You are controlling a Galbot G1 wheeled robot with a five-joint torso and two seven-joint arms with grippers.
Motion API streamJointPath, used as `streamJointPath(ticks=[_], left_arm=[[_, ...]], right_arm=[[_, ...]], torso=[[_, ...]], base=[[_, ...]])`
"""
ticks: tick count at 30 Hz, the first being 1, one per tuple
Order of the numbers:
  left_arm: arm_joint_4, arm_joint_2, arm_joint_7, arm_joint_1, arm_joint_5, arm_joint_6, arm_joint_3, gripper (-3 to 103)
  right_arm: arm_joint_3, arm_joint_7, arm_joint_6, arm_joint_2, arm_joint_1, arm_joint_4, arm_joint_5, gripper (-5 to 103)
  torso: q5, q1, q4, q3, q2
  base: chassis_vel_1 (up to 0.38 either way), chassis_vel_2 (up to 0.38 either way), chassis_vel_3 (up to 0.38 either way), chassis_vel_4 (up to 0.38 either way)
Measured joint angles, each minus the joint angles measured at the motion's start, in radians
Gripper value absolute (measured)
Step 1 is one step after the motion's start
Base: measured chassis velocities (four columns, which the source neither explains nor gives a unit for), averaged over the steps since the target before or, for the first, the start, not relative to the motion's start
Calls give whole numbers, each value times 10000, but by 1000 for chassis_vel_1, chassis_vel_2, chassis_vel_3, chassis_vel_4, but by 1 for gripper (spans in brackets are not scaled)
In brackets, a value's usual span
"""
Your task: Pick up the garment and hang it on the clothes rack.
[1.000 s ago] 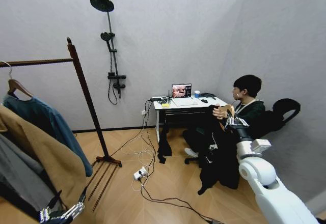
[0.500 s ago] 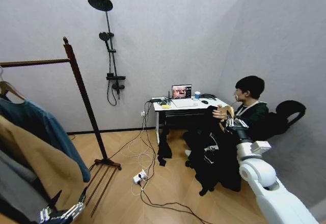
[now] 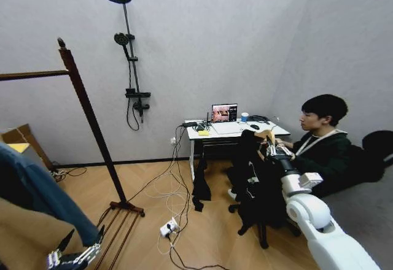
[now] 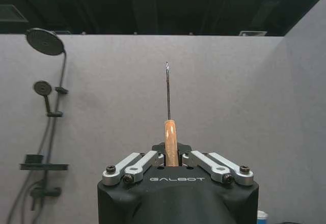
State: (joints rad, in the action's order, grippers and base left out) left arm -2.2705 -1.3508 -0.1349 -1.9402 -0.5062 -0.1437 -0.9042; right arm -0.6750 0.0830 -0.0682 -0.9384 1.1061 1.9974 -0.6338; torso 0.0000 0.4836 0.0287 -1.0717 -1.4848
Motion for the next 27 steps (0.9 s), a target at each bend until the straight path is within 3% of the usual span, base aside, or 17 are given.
streamJointPath(ticks=[5, 27], left_arm=[[0, 0, -1, 0, 0, 0, 0, 100], [0, 0, 0, 0, 0, 0, 0, 100]], right_arm=[[253, -761, -67, 45, -146, -3, -275, 10], [982, -905, 155, -37, -662, -59, -174, 10]], torso=[[-1, -11, 1, 5, -9], [-1, 1, 1, 0, -2]], base=[[47, -58, -54, 42], [15, 2, 3, 17]])
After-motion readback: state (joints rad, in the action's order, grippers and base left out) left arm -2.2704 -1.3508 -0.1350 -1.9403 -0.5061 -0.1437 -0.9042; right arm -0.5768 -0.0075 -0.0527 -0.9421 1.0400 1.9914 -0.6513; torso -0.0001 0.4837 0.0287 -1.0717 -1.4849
